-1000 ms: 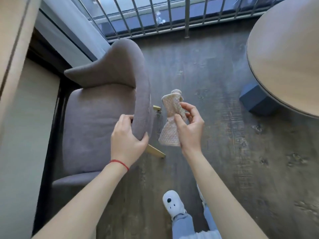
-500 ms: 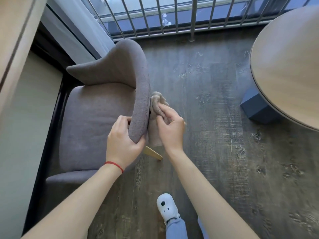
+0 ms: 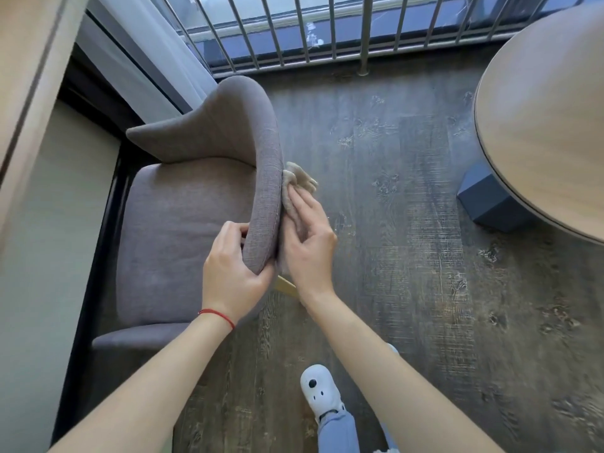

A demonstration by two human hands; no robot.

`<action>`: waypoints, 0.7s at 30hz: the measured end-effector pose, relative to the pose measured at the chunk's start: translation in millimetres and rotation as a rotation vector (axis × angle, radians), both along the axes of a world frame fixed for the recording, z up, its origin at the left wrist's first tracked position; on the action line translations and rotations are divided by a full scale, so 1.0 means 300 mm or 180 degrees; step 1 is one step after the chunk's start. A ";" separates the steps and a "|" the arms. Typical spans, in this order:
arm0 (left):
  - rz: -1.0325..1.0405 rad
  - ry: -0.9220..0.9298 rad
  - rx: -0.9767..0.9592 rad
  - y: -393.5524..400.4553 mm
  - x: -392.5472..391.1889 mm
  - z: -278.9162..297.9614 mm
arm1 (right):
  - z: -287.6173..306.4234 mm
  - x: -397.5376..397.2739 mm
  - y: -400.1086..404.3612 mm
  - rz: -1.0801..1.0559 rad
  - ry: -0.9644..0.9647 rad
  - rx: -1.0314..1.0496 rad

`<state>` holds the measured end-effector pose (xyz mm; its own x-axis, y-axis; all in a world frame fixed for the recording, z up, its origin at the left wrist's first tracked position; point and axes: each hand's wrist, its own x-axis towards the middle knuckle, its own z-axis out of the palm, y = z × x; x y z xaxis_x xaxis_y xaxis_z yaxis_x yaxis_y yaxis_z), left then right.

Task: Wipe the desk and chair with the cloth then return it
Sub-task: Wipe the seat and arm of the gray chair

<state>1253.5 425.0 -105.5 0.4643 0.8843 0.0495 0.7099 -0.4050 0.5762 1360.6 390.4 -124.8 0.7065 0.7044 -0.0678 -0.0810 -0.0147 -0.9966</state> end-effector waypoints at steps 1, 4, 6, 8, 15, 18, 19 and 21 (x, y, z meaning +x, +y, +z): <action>0.0017 0.0005 -0.0016 -0.001 0.000 0.001 | 0.003 -0.018 -0.028 0.0083 -0.0029 0.0068; 0.0025 0.0052 -0.0020 -0.001 0.001 0.001 | -0.021 -0.029 -0.157 0.0431 -0.0434 0.0167; 0.0014 0.0054 0.0020 0.000 -0.001 -0.001 | -0.044 0.019 -0.150 0.0322 -0.0452 0.0046; -0.0023 0.0055 0.0054 0.000 -0.002 -0.004 | -0.035 0.055 -0.074 -0.0009 -0.0244 -0.0091; 0.0003 0.0039 -0.0008 0.002 -0.005 -0.006 | -0.020 -0.059 -0.154 0.0390 -0.0274 0.0205; -0.0055 0.0033 0.0024 0.001 -0.003 -0.001 | -0.067 -0.002 -0.188 0.0387 -0.0204 0.0047; -0.0079 0.0041 0.0027 0.001 -0.004 -0.001 | -0.071 0.029 -0.157 0.0183 -0.0149 -0.0029; -0.0109 0.0065 0.0044 0.003 -0.006 -0.001 | -0.056 0.076 -0.061 -0.0093 -0.0329 0.0023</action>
<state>1251.6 425.8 -105.7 0.4955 0.8671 0.0517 0.7070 -0.4372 0.5559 1383.5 372.1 -141.6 0.7297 0.6836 0.0116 0.0221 -0.0065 -0.9997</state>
